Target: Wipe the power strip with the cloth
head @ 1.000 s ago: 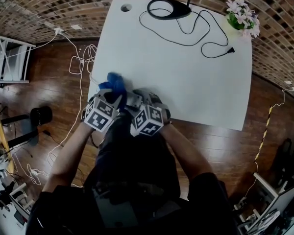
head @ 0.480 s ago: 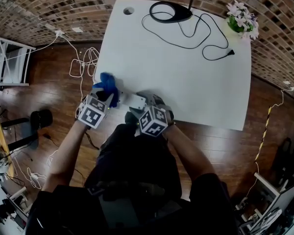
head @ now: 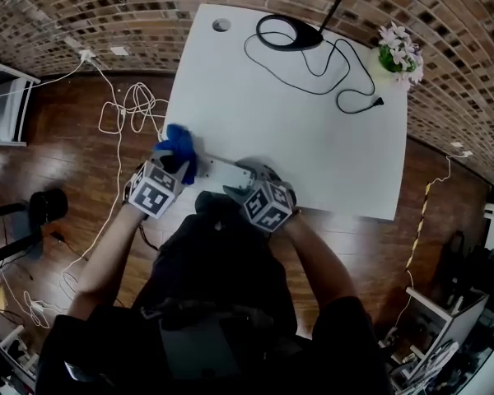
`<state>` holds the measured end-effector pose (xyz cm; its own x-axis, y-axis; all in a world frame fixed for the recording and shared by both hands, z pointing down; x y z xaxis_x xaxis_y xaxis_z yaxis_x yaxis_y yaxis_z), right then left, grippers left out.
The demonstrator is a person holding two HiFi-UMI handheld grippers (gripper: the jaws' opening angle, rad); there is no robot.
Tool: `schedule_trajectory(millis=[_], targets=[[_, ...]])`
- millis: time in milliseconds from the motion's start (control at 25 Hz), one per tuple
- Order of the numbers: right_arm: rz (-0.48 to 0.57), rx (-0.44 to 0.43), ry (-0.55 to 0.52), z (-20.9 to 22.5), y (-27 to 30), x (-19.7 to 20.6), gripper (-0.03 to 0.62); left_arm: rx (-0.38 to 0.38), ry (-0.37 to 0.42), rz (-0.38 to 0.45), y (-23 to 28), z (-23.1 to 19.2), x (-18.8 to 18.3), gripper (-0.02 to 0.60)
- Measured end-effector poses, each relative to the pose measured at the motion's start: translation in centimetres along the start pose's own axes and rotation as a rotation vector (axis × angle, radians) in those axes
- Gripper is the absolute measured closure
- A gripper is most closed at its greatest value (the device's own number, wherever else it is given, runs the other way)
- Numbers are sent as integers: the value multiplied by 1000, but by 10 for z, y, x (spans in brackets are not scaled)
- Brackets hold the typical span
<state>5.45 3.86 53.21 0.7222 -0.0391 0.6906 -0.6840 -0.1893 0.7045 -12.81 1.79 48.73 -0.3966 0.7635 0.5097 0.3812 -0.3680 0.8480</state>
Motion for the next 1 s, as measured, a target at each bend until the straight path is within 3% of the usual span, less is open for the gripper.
schedule_trajectory(millis=[200, 600, 760, 880, 1000], targets=[[-88, -40, -4, 3, 1, -5, 309, -6, -41, 48, -5, -14, 8, 525], [-207, -65, 36, 5, 5, -15, 307, 84, -107, 111, -9, -35, 12, 525], [-198, -38, 42, 6, 3, -15, 307, 99, -105, 139, -8, -37, 10, 525], [-177, -18, 44, 4, 1, -12, 307, 63, -62, 188, -7, -31, 14, 525], [-136, -3, 54, 4, -1, -8, 304, 52, -105, 199, -6, -29, 14, 525]])
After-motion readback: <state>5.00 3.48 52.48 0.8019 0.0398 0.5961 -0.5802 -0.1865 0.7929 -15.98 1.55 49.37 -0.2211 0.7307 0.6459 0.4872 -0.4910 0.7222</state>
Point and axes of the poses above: the fingertips, and each gripper's own axes: y forward along the fingers, z to its right, x out of its underside, the point moved 8 cm from there along -y, backward along the fingers, and after that the axes turned 13 degrees about -y, right-handed, at the moved point
